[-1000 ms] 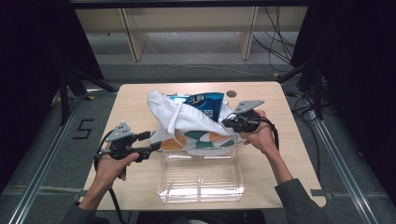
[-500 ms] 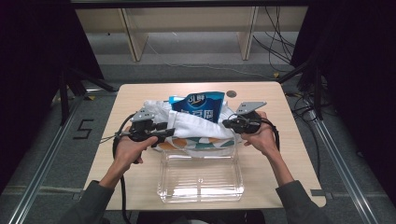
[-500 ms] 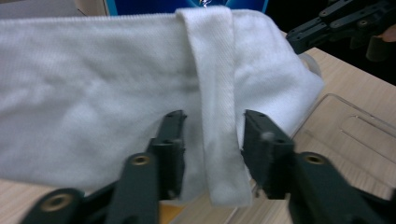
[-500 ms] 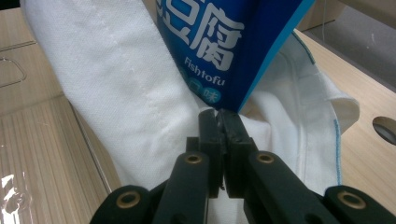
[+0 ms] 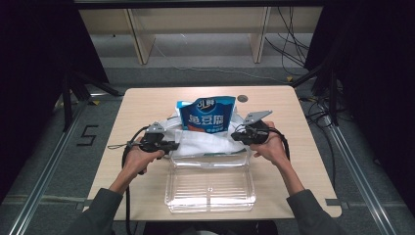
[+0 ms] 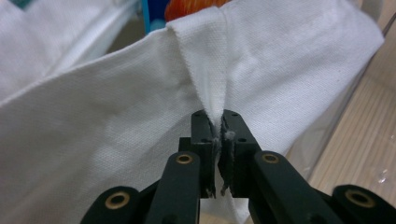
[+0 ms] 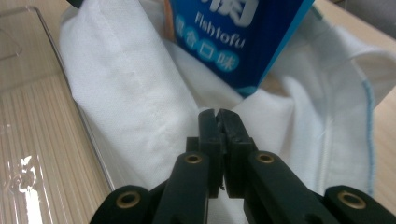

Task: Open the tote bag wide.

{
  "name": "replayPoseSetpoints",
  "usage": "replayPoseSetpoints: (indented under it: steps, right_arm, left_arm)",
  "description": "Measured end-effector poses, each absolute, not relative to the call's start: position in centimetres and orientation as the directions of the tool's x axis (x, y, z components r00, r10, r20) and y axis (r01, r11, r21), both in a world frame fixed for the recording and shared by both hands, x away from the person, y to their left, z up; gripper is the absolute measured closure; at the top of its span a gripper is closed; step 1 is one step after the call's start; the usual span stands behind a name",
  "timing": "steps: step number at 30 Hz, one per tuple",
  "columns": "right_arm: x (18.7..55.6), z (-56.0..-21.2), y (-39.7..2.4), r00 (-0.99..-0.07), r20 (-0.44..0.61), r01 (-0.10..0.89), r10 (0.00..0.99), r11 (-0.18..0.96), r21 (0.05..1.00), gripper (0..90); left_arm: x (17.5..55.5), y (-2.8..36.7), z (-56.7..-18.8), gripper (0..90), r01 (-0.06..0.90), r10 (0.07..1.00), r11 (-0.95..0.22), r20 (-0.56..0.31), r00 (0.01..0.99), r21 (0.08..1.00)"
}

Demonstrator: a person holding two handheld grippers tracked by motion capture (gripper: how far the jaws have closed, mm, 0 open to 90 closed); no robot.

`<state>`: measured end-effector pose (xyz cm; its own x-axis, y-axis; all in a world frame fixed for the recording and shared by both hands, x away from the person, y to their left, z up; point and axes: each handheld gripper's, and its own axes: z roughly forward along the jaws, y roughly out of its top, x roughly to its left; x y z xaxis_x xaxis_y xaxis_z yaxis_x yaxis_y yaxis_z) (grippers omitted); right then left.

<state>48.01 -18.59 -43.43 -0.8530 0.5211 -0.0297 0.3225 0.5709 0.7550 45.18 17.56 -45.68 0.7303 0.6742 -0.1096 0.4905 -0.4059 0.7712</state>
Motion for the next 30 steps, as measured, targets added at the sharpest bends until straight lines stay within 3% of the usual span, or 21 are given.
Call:
replayPoseSetpoints:
  steps: [7,18,20,22,26,30]
  right_arm:
    - [48.6,-45.2,-18.3,-0.849,0.026,0.392,0.527,0.598,0.699,89.2]
    - [50.0,-48.0,-18.1,-0.85,0.068,0.436,0.522,0.625,0.647,89.2]
    - [49.8,-47.6,-18.1,-0.841,0.093,0.463,0.533,0.62,0.633,89.0]
    - [49.6,-46.7,-18.6,-0.834,0.13,0.47,0.536,0.568,0.675,80.9]
    - [49.5,-45.1,-19.4,-0.837,0.102,0.429,0.537,0.53,0.732,74.7]
    - [49.5,-42.7,-21.0,-0.814,0.06,0.391,0.577,0.468,0.792,69.6]
  left_arm:
    - [46.7,17.4,-48.6,84.7,0.54,0.665,-0.479,-0.116,0.738,0.692]
    - [47.0,17.0,-49.7,84.0,0.554,0.679,-0.499,-0.097,0.728,0.666]
    - [47.1,17.1,-49.7,80.9,0.551,0.67,-0.499,-0.105,0.735,0.669]
    - [47.0,17.3,-48.8,71.6,0.532,0.659,-0.509,-0.092,0.747,0.676]
    - [46.6,18.0,-47.0,54.6,0.515,0.652,-0.499,-0.09,0.753,0.697]
    - [46.1,19.2,-44.0,47.2,0.476,0.671,-0.444,-0.071,0.738,0.759]
